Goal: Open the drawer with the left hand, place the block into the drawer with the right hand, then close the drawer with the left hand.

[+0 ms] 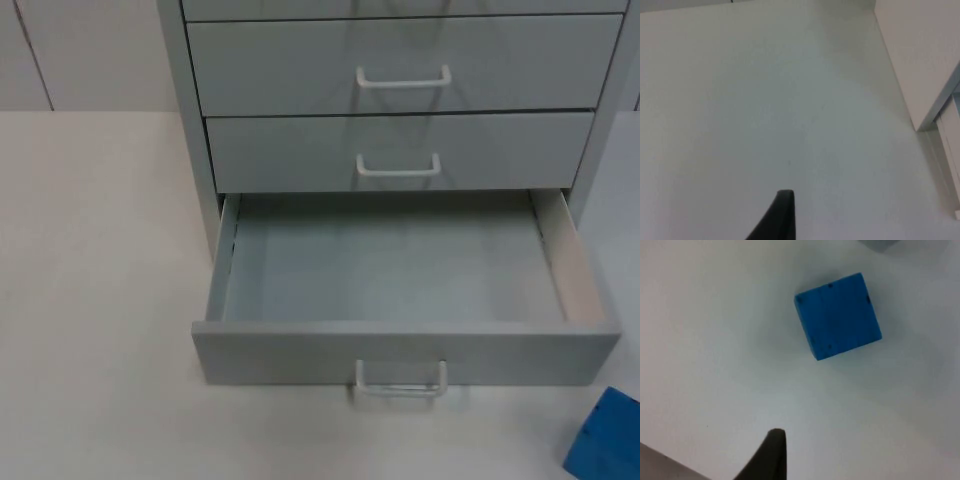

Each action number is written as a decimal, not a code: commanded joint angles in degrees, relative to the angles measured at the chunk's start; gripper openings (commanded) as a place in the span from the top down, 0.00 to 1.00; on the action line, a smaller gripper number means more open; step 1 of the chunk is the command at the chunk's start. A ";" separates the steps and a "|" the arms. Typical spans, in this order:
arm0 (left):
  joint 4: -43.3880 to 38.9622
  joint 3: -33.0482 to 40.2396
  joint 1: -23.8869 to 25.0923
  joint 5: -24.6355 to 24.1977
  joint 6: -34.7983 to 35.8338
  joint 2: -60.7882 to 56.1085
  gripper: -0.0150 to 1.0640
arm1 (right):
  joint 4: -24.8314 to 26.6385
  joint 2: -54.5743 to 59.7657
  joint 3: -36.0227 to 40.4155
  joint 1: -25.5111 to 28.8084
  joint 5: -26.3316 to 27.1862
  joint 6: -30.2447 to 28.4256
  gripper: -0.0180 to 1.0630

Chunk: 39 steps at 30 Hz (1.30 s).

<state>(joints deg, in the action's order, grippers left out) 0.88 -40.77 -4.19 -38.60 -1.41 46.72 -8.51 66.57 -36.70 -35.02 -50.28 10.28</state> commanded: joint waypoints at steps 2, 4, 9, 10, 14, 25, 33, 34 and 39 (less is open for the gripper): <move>1.17 0.27 0.20 0.21 0.01 -0.44 0.01 | -3.34 5.76 -0.24 -2.52 3.39 6.81 0.01; 1.17 0.27 0.20 0.21 0.01 -0.44 0.01 | -3.62 10.13 -0.24 -3.04 6.68 7.46 0.01; 1.17 0.27 0.20 0.21 0.01 -0.44 0.01 | -3.74 18.07 -0.24 -3.04 13.30 9.27 0.01; 1.17 0.27 0.20 0.21 0.01 -0.44 0.01 | -3.99 19.69 -0.24 -3.04 14.45 9.98 0.01; 1.17 0.27 0.20 0.21 0.01 -0.44 0.01 | -6.18 25.51 -0.24 -3.04 18.49 11.89 0.01; 1.07 0.27 0.20 0.31 0.01 -0.44 0.01 | -6.57 33.15 -0.24 -2.93 27.48 12.45 0.05; 1.07 0.27 0.20 0.31 0.01 -0.44 0.01 | -9.45 33.41 -0.24 -2.93 28.69 14.70 0.59; 1.07 0.27 0.20 0.31 0.01 -0.44 0.01 | -9.45 33.41 -0.24 -2.93 28.69 14.70 0.71; 1.07 0.27 0.20 0.31 0.01 -0.44 0.01 | -9.45 32.94 -0.24 -2.93 28.54 14.70 0.98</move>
<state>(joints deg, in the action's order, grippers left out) 1.31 -40.77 -4.19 -38.60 -1.41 46.72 -17.42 99.97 -36.82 -37.69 -22.12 24.73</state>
